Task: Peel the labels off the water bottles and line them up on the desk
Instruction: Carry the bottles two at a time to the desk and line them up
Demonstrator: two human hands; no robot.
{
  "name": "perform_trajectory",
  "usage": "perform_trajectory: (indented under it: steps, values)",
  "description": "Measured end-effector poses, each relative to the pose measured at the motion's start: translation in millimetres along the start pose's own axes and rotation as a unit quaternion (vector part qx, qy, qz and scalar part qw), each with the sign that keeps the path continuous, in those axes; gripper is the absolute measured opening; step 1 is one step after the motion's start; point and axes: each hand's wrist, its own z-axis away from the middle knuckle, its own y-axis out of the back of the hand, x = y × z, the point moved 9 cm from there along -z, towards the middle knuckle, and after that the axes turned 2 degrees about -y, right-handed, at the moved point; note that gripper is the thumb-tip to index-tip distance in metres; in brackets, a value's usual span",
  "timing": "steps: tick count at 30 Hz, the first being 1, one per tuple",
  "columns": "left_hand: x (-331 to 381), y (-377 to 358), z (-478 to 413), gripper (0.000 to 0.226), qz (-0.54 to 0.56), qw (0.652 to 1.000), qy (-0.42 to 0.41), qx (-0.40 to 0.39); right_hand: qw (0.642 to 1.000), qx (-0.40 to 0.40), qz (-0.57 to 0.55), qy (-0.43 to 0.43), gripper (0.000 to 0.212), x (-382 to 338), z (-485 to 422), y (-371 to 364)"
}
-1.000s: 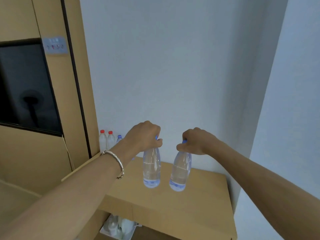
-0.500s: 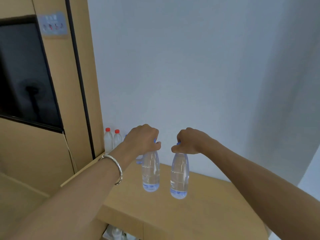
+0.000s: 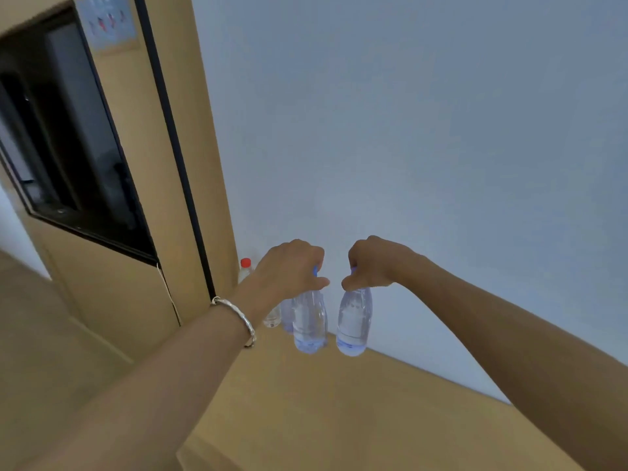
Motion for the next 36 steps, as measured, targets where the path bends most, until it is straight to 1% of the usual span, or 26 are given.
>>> perform_trajectory:
  steps: [4, 9, 13, 17, 21, 26, 30, 36]
  values:
    - [-23, -42, -31, 0.031, 0.038, 0.999, 0.009, -0.025, 0.999, -0.032, -0.004, -0.015, 0.037, 11, -48, -29]
    - [-39, -89, -77, 0.029, 0.043, 0.997, -0.038, -0.05, 0.996, -0.067, -0.011, -0.065, 0.037, 27, -93, -56]
    - [-42, -112, -113, 0.027, 0.068, 0.99, -0.097, -0.075, 0.988, -0.069, -0.014, -0.14, 0.038, 54, -110, -63]
    - [-45, -120, -143, 0.024, 0.111, 0.983, -0.136, -0.062, 0.978, -0.063, -0.012, -0.196, 0.036, 69, -125, -65]
    - [-41, -133, -162, 0.026, 0.142, 0.973, -0.173, -0.054, 0.969, -0.072, -0.007, -0.236, 0.039, 79, -134, -81]
    - [-25, -164, -177, 0.026, 0.148, 0.962, -0.215, -0.077, 0.956, -0.087, -0.04, -0.279, 0.036, 98, -136, -108]
    - [-6, -195, -183, 0.025, 0.135, 0.954, -0.247, -0.103, 0.948, -0.099, -0.058, -0.297, 0.035, 110, -137, -131]
    - [10, -232, -198, 0.026, 0.125, 0.948, -0.259, -0.134, 0.939, -0.121, -0.066, -0.315, 0.036, 135, -142, -163]
